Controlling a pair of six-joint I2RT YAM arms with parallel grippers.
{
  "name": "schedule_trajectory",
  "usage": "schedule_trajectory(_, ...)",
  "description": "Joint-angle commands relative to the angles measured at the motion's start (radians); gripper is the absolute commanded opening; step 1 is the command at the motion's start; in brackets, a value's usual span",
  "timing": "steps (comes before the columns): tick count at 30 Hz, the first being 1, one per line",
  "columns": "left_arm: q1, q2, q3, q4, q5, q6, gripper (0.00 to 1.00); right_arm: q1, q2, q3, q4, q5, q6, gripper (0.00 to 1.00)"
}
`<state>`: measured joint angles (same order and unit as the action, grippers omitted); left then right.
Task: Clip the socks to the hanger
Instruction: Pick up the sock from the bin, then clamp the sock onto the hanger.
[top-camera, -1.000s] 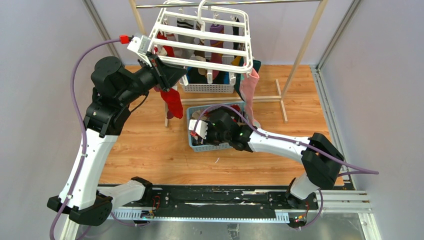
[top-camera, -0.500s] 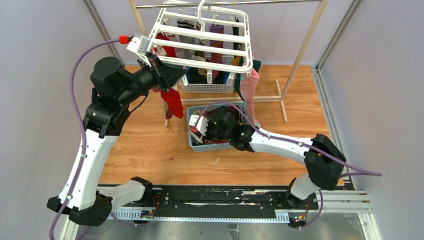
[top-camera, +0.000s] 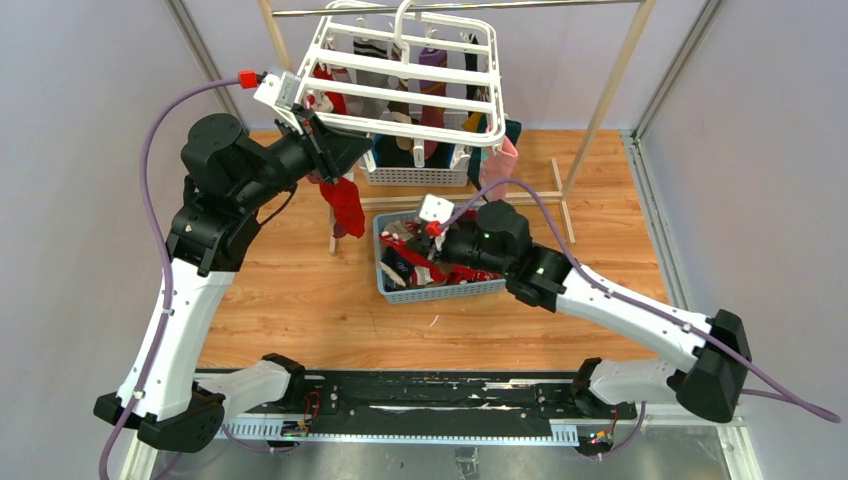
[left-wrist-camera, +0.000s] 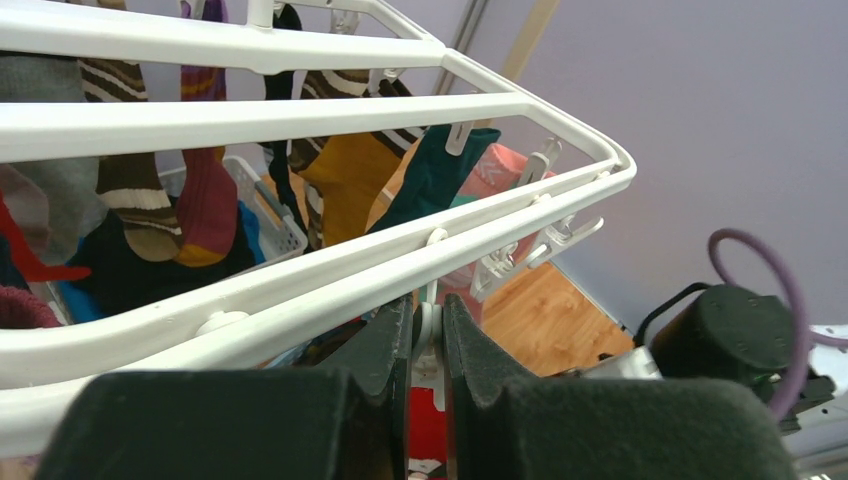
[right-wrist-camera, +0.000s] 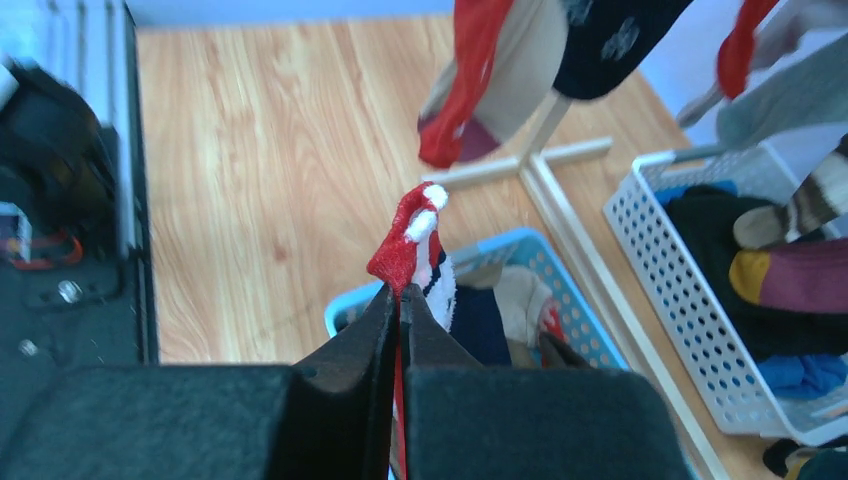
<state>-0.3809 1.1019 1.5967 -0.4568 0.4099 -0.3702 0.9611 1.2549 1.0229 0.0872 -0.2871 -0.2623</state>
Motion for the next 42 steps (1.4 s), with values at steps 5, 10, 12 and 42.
schedule_trajectory(5,0.002,-0.02,0.001,-0.047,0.046,0.0,0.05,-0.019,-0.113,-0.009,0.365,0.033,0.278,0.0)
schedule_trajectory(10,0.002,-0.022,-0.018,-0.041,0.062,-0.013,0.05,-0.015,-0.111,-0.05,0.567,0.116,0.374,0.0)
schedule_trajectory(12,0.002,-0.024,-0.021,-0.039,0.075,-0.017,0.05,-0.015,-0.096,-0.043,0.602,0.117,0.398,0.0)
schedule_trajectory(42,0.002,-0.015,-0.041,-0.016,0.09,-0.056,0.04,0.067,0.005,0.011,0.763,0.287,0.376,0.0)
